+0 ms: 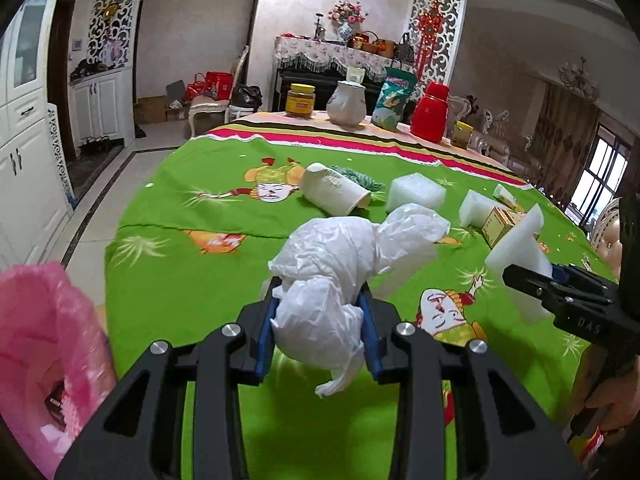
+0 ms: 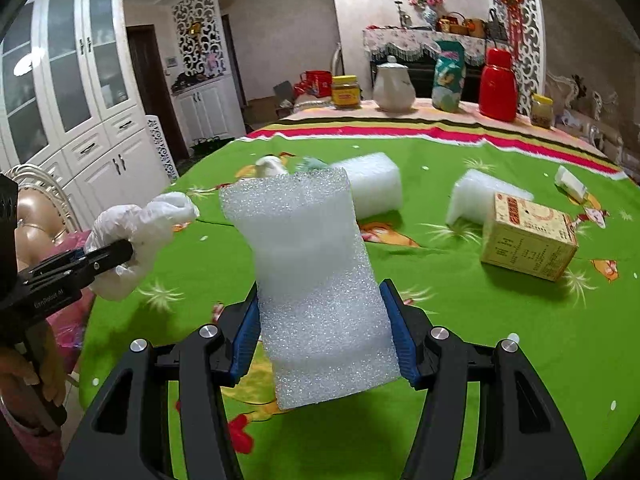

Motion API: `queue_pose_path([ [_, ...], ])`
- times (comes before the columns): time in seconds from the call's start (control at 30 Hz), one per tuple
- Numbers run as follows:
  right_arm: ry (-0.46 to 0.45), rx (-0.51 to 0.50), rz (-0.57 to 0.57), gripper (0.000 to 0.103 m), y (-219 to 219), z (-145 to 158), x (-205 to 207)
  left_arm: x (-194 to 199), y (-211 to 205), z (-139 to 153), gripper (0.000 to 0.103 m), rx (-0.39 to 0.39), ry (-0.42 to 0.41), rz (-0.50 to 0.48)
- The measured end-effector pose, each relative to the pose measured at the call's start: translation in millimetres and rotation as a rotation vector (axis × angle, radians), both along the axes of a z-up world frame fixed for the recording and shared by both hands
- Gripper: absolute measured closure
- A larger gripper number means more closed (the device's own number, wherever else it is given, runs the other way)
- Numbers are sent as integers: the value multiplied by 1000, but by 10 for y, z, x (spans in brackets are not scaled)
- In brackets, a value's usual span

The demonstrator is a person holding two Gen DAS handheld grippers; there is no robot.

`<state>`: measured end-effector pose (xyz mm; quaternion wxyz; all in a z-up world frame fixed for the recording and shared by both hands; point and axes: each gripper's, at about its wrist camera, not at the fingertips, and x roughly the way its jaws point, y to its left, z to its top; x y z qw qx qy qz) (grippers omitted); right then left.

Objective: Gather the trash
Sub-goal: 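Carry the plastic bag and foam block over the pink bin, then open both tools to drop the bag and foam block into the bin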

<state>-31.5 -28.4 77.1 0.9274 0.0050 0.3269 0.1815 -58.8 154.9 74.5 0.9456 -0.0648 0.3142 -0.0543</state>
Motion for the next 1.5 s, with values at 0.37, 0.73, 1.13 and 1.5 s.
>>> queue_pose_path([
  [0.37, -31, -1, 93, 47, 348, 89, -155, -469, 256, 112, 68, -10, -33, 70],
  [0.73, -9, 34, 236, 47, 852, 33, -201, -940, 757, 199, 68, 7, -44, 204],
  [1.13, -3, 31, 471, 46, 1772, 103, -419, -1530, 1601, 246, 68, -18, -56, 411],
  [1.5, -41, -16, 666, 46, 2610, 182, -668, -1729, 2189, 41, 67, -88, -16, 513],
])
